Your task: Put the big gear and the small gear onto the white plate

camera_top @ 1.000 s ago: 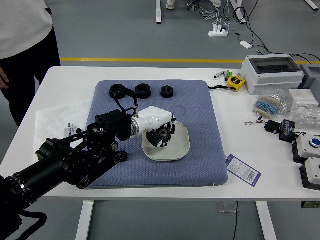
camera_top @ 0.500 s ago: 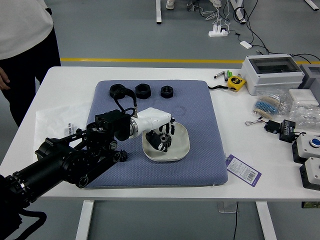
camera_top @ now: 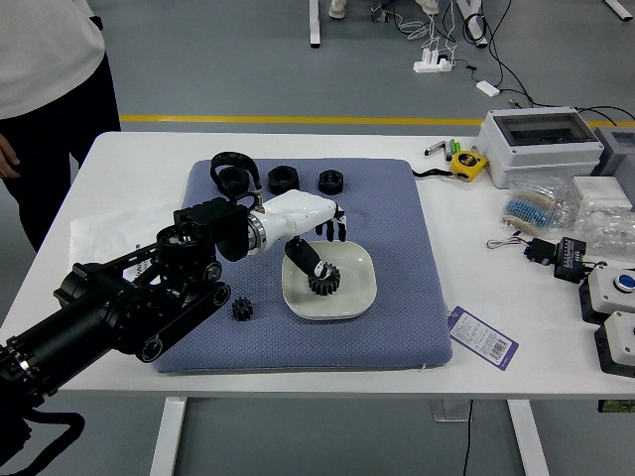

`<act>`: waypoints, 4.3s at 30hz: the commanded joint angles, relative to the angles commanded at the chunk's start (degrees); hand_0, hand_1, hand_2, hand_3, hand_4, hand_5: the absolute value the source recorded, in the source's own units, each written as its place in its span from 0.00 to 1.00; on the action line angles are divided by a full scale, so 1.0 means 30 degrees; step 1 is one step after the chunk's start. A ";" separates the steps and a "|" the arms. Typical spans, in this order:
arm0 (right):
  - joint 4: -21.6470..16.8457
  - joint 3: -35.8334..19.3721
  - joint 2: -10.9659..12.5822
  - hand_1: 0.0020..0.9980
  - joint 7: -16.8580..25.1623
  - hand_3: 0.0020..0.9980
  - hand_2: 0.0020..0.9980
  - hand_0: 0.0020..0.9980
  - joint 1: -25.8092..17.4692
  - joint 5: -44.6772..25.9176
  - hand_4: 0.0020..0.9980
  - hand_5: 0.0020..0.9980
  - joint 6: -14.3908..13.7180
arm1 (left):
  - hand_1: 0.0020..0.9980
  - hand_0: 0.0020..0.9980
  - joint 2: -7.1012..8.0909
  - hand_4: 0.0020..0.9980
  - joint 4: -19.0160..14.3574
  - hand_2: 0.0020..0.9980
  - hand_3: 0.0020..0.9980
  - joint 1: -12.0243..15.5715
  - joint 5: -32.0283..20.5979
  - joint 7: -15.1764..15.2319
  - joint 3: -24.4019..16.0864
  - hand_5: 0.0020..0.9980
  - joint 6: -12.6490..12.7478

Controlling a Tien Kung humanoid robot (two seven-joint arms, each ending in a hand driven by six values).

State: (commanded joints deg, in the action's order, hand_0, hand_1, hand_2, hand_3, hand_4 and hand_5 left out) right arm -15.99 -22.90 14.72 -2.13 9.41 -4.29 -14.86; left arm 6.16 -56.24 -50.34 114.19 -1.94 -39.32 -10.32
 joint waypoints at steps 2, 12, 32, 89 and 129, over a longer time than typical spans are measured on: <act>0.0014 0.0030 -0.0006 0.65 0.0030 0.58 0.73 0.65 -0.0018 -0.0065 0.85 0.68 0.0003 | 0.55 0.41 0.0616 1.00 -0.0805 0.59 0.60 0.0105 -0.0106 -0.0378 -0.0257 0.33 -0.0551; 0.0065 0.0150 0.0021 0.65 0.0169 0.58 0.73 0.65 -0.0160 -0.0365 0.85 0.68 0.0037 | 0.56 0.43 0.3802 1.00 -0.4522 0.59 0.61 0.1063 -0.0703 -0.1736 -0.0877 0.34 -0.2794; 0.0086 0.0163 -0.0071 0.66 0.0158 0.58 0.73 0.65 -0.0276 -0.0465 0.85 0.68 0.0050 | 0.59 0.46 0.5096 0.98 -0.6990 0.58 0.59 0.3269 0.0241 -0.2783 -0.1292 0.11 -0.5403; 0.0085 0.0211 -0.0135 0.66 0.0162 0.58 0.73 0.65 -0.0353 -0.0615 0.85 0.68 0.0050 | 0.44 0.35 0.4641 0.55 -0.6023 0.48 0.51 0.3804 0.0308 -0.3047 -0.0625 0.00 -0.5825; 0.0098 0.0184 -0.0124 0.65 0.0167 0.58 0.73 0.65 -0.0331 -0.0602 0.85 0.68 0.0047 | 0.34 0.29 0.5039 0.63 -0.7451 0.39 0.44 0.3711 0.0383 -0.3625 -0.1517 0.00 -0.6565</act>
State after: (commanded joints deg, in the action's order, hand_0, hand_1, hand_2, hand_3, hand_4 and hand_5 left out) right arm -15.70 -22.35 14.35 -1.63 8.42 -6.10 -14.71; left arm 21.27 -78.60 -39.20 115.33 -12.82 -43.87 -30.01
